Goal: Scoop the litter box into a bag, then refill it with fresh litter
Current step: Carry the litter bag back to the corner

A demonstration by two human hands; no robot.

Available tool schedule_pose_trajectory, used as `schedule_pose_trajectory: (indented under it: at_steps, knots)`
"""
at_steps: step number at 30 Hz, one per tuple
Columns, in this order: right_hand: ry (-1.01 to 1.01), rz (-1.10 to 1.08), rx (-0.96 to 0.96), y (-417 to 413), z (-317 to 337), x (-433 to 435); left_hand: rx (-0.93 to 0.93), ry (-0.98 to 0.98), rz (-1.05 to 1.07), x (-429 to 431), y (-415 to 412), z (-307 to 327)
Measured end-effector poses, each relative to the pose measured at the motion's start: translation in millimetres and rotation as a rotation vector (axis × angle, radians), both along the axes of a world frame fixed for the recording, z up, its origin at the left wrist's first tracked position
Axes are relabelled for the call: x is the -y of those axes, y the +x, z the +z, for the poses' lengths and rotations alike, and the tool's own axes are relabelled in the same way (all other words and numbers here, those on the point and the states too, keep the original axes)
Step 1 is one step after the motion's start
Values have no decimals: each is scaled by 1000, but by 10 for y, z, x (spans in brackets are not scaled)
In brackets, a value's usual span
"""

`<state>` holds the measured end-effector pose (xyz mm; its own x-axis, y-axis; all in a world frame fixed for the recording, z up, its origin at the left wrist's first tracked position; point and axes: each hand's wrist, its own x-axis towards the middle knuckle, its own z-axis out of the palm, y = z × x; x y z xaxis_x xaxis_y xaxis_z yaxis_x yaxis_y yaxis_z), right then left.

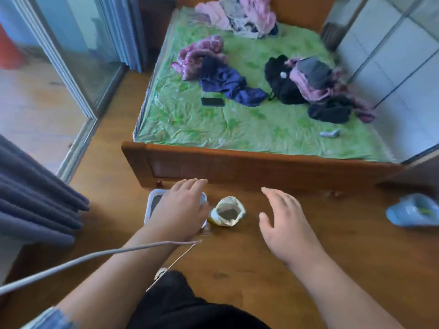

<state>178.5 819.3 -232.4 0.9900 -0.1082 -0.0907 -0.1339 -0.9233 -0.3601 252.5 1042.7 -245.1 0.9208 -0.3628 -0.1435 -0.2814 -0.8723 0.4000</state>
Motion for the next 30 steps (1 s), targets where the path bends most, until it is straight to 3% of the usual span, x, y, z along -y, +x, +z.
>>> schedule_pose_trajectory:
  at_steps: [10, 17, 23, 30]
  knots:
    - [38, -243, -87, 813, -520, 773, -199, 70, -181, 906, 1100, -613]
    - [135, -395, -269, 1536, -1280, 1104, -372, 258, -295, 1475, 2081, -1410]
    - [224, -459, -425, 2147, -2919, 1418, -462, 296, -201, 1881, 2655, -2987]
    - [224, -424, -628, 2590, -5674, 1713, -733, 255, 137, 2178, 2558, -5618]
